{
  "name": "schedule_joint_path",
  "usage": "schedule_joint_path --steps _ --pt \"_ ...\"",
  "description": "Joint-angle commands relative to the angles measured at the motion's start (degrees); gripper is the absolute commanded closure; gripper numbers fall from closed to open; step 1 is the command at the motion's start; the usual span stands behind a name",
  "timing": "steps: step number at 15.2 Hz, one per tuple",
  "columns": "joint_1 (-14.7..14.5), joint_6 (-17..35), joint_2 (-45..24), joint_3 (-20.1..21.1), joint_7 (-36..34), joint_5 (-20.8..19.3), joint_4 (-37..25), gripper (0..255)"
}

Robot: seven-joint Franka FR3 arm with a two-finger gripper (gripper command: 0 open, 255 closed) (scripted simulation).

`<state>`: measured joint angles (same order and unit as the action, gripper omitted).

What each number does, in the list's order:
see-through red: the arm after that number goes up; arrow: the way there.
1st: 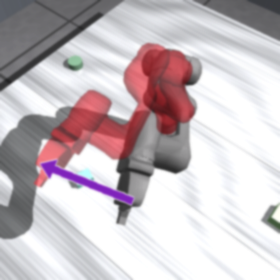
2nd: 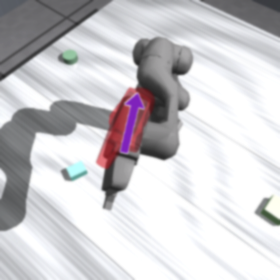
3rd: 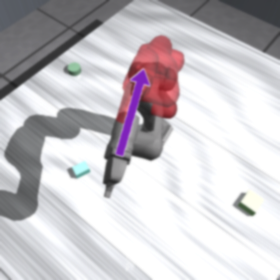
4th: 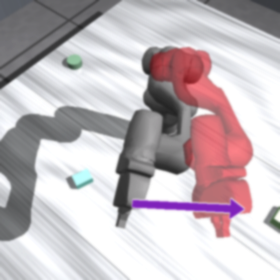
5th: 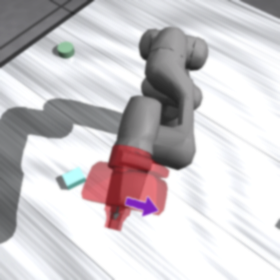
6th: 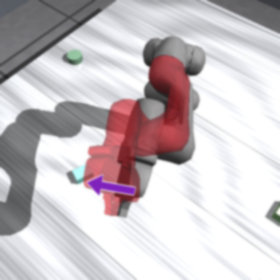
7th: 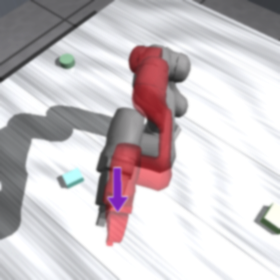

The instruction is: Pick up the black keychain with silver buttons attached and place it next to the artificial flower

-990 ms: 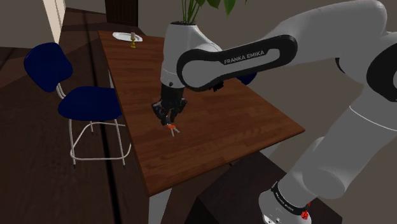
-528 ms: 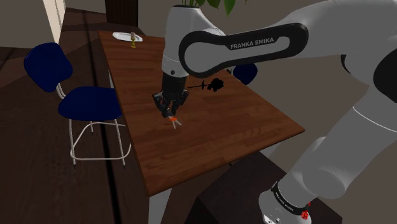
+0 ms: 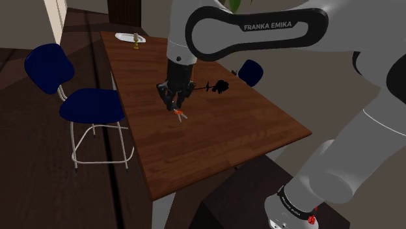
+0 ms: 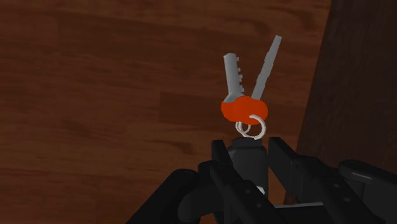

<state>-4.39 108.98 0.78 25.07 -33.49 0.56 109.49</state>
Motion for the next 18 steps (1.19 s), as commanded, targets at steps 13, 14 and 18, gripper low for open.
schedule_joint_path --steps 13,14,18 --pt "6.2 -0.5 12.4 -9.3 17.0 3.5 11.6 255" --pt "6.8 -0.5 13.1 -10.2 18.4 3.4 12.4 255" --pt "8.9 -0.5 15.4 -13.9 24.2 3.0 14.8 255"
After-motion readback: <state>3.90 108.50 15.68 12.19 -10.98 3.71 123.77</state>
